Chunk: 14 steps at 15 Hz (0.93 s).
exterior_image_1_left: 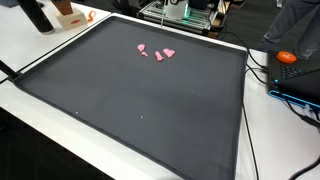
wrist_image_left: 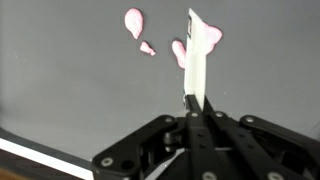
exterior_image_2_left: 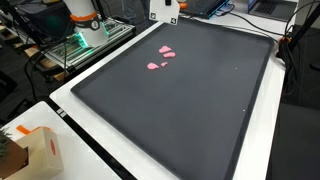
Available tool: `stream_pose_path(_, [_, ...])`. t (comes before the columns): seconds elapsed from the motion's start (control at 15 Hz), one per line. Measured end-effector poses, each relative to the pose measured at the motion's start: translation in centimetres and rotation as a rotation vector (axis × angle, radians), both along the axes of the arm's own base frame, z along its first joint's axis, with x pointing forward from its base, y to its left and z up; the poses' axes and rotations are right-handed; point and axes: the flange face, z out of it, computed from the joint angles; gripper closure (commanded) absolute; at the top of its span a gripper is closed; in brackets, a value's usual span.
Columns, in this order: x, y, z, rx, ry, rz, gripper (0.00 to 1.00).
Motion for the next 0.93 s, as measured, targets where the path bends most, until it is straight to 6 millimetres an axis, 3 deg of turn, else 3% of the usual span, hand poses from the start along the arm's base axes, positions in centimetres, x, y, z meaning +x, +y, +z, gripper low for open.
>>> stream_pose_path(0.93, [-0.21,-0.2,-0.03,-0.01,0.038,0.006,0.99])
